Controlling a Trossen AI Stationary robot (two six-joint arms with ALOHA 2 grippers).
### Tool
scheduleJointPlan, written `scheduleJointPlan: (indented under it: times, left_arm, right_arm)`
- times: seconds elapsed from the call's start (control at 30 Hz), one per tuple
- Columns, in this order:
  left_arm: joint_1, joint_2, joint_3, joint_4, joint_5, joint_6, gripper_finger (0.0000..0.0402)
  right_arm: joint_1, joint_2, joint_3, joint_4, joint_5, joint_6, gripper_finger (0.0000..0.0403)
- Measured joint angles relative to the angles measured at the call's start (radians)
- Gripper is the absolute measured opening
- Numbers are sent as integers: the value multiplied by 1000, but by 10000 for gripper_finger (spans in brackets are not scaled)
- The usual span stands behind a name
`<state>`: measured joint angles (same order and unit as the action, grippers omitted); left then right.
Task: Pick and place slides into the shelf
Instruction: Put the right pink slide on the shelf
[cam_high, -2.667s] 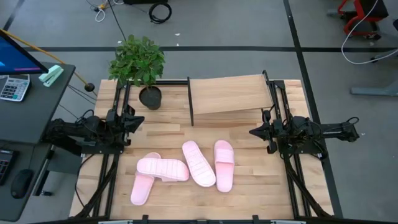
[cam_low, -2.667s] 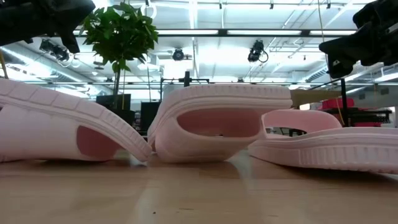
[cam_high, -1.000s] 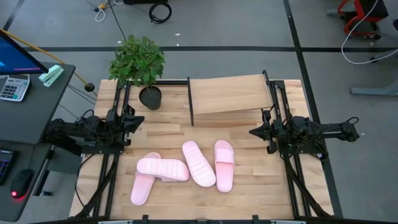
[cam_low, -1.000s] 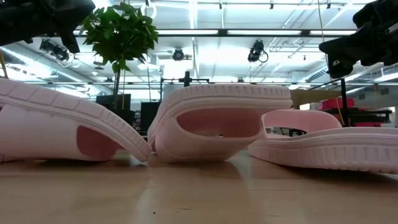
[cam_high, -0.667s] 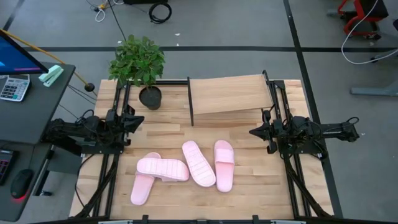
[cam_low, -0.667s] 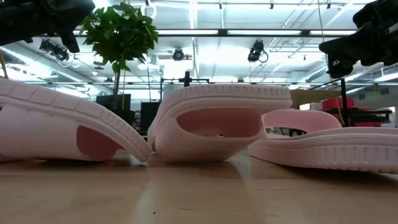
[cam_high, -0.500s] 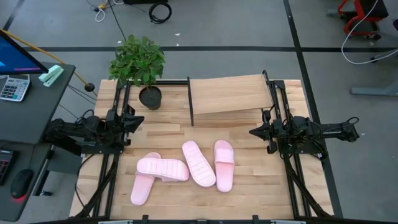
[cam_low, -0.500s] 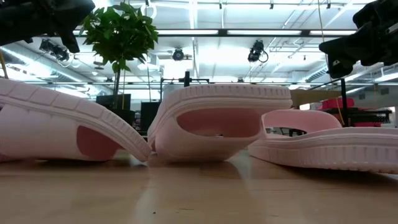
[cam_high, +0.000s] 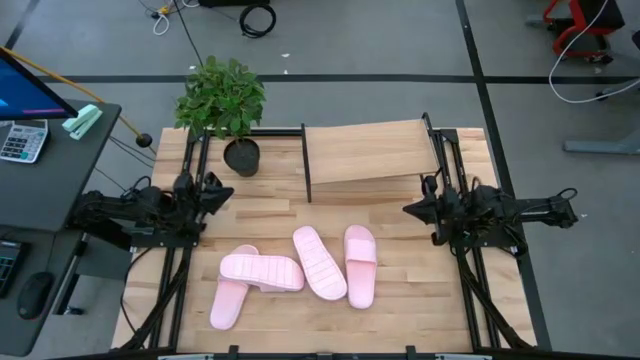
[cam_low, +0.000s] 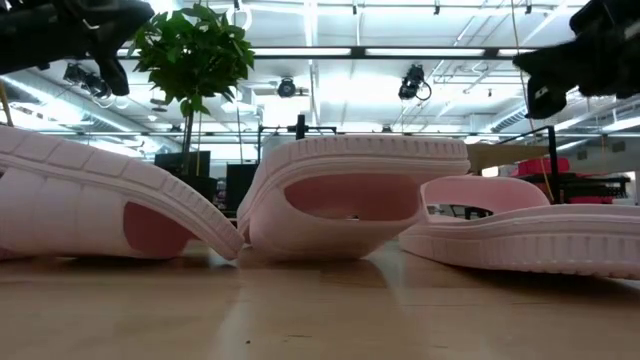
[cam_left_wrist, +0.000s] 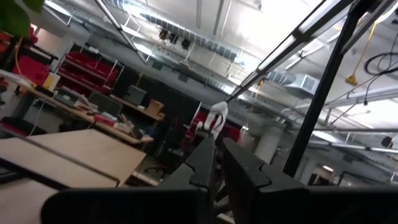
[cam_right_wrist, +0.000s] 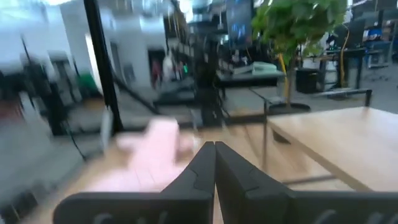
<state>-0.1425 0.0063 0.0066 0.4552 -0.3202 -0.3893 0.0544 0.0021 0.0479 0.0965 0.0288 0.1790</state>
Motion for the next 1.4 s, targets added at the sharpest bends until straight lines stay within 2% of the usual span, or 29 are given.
scheduleJointPlan:
  times: [0.2, 0.27, 0.33, 0.5, 0.77, 0.9, 1.03, 1.17, 1.23, 1.4]
  left_arm:
    - [0, 3, 0, -43, 47, 83, 24]
    - [0, 10, 3, -47, 62, 115, 21]
    - [0, 33, 19, -56, 74, 143, 21]
    - [0, 128, 110, -55, 123, 200, 23]
    - [0, 375, 361, -211, 142, 230, 26]
    - [0, 485, 491, -229, 142, 231, 31]
    - [0, 567, 610, -279, 142, 275, 32]
    - [1, 617, 707, -393, 141, 241, 36]
    - [2, 634, 739, -449, 140, 209, 38]
    - [2, 651, 745, -472, 138, 102, 44]
  right_arm:
    - [0, 13, 0, 178, 28, 135, 14]
    - [0, 29, 2, 226, 67, 189, 14]
    - [0, 53, 20, 238, 107, 224, 14]
    - [0, 169, 123, 241, 113, 236, 14]
    - [0, 481, 379, 241, 157, 398, 14]
    - [0, 643, 524, 219, 104, 396, 14]
    - [0, 789, 681, 112, 35, 396, 14]
    - [0, 912, 859, -8, -14, 397, 14]
    - [0, 968, 952, -75, -30, 375, 14]
    - [19, 1087, 1158, -198, -85, 186, 14]
